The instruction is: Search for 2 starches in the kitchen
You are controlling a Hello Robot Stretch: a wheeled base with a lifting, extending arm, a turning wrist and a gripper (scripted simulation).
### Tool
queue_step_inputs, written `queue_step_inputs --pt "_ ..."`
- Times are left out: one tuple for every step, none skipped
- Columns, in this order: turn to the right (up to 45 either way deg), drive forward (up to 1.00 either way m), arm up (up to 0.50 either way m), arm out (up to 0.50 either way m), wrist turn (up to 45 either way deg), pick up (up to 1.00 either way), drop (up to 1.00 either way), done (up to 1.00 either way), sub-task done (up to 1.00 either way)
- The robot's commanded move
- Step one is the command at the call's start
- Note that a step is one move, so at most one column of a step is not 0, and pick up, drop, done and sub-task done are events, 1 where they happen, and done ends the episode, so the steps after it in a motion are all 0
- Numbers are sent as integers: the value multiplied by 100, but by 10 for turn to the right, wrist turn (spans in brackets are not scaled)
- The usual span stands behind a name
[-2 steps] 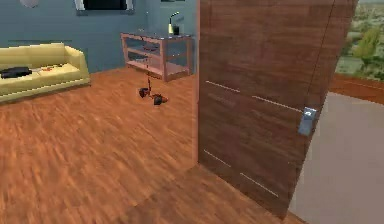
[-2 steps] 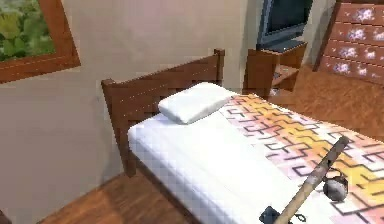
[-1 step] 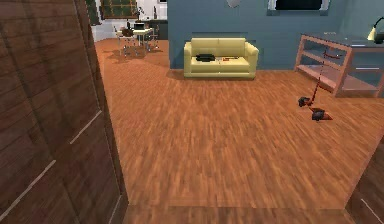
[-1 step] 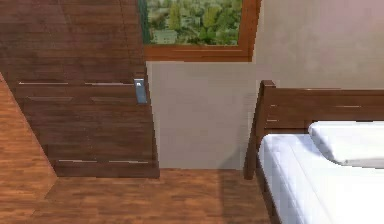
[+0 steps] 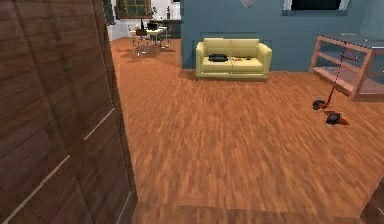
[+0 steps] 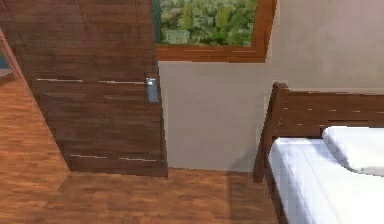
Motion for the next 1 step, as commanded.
queue_step_inputs --pt "0 100 0 0 0 0 0 0 0"
